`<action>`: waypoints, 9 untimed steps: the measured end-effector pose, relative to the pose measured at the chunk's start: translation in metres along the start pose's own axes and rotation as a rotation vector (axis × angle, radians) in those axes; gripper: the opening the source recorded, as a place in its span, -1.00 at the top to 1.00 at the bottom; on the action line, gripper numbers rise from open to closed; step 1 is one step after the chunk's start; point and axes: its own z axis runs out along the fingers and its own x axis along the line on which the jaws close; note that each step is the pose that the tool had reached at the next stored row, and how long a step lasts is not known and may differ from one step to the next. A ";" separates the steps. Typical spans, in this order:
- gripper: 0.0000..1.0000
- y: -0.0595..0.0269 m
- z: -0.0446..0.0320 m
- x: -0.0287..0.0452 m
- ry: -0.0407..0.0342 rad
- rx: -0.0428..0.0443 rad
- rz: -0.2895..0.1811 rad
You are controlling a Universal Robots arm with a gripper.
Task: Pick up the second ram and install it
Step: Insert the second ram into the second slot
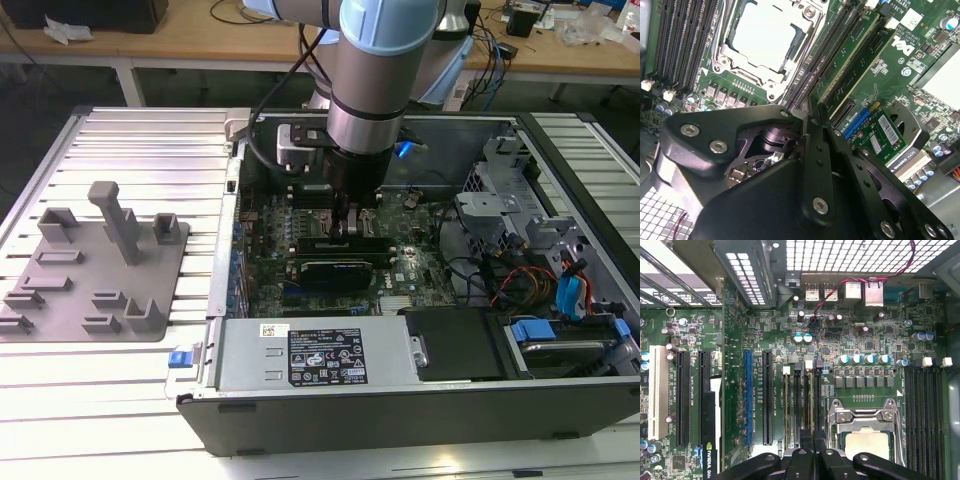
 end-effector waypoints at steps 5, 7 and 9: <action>0.81 0.0004 0.0001 0.0000 0.0001 -0.0001 0.000; 0.81 0.0004 0.0010 0.0001 0.0002 -0.0001 0.000; 0.81 0.0004 0.0010 0.0001 0.0001 -0.0001 0.000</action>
